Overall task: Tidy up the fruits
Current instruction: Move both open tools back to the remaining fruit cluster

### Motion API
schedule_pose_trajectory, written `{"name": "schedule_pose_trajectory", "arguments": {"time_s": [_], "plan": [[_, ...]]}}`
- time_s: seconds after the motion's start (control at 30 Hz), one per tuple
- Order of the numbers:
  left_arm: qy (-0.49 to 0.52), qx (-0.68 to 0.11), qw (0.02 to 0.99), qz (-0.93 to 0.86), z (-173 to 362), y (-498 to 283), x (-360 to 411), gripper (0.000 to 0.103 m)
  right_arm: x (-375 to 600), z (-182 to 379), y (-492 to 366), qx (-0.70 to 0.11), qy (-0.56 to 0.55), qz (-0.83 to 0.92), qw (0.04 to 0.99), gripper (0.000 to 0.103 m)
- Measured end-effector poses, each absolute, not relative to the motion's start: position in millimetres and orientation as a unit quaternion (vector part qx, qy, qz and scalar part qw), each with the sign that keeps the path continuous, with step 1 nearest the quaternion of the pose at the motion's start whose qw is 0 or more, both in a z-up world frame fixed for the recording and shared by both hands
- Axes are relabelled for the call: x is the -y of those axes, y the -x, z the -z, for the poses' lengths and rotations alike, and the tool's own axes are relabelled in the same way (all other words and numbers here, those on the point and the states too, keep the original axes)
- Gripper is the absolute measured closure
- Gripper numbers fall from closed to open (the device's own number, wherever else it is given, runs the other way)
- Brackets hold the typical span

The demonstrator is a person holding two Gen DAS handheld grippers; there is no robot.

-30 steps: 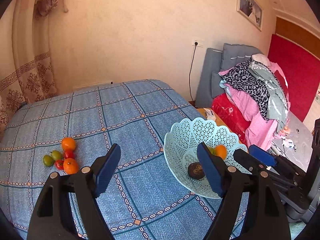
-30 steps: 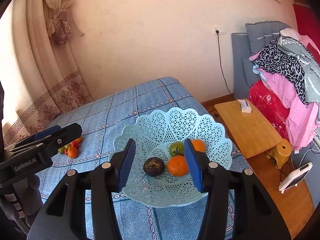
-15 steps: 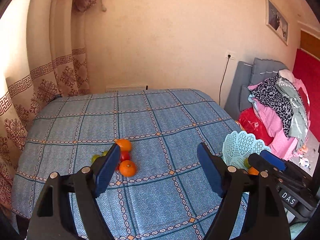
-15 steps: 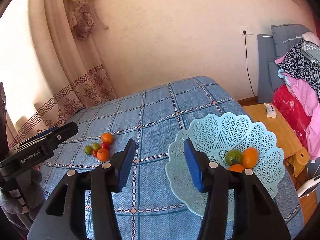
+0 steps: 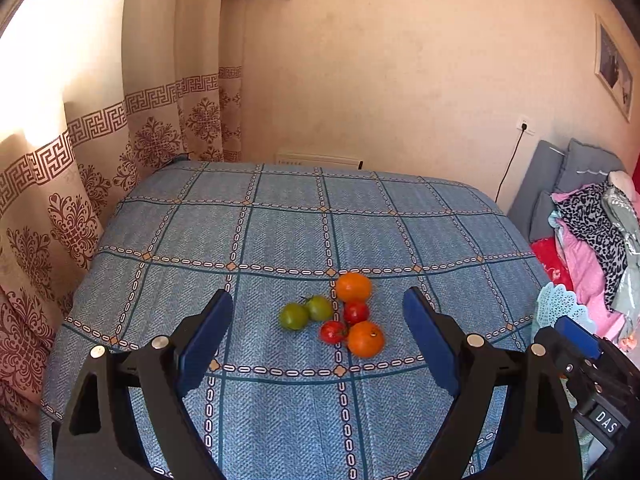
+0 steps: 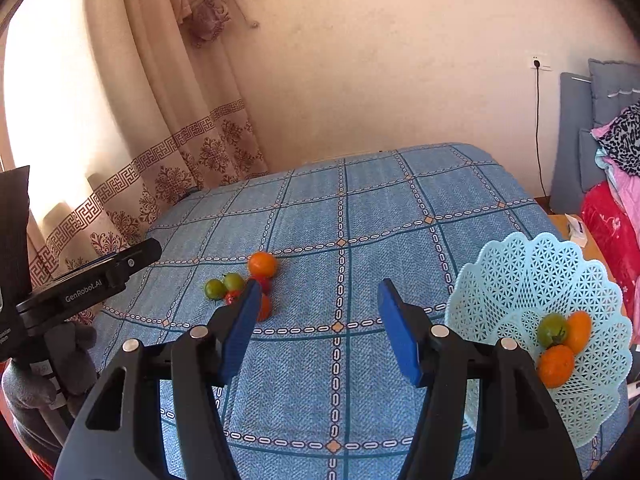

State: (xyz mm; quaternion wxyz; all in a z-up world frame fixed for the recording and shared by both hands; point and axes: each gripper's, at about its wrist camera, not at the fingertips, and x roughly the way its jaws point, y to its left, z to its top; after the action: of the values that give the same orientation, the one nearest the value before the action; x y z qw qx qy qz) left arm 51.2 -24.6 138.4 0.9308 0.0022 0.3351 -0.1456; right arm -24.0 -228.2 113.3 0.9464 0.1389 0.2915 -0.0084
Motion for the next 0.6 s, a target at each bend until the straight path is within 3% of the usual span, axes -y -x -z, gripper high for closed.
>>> {"name": "schedule_pose_trajectory", "arguments": {"time_s": [0.6], "plan": [[-0.006, -0.388, 0.917, 0.095, -83, -103, -4, 0.017, 170, -63, -55, -0.375, -0.124, -0.092, 0.914, 0.041]]}}
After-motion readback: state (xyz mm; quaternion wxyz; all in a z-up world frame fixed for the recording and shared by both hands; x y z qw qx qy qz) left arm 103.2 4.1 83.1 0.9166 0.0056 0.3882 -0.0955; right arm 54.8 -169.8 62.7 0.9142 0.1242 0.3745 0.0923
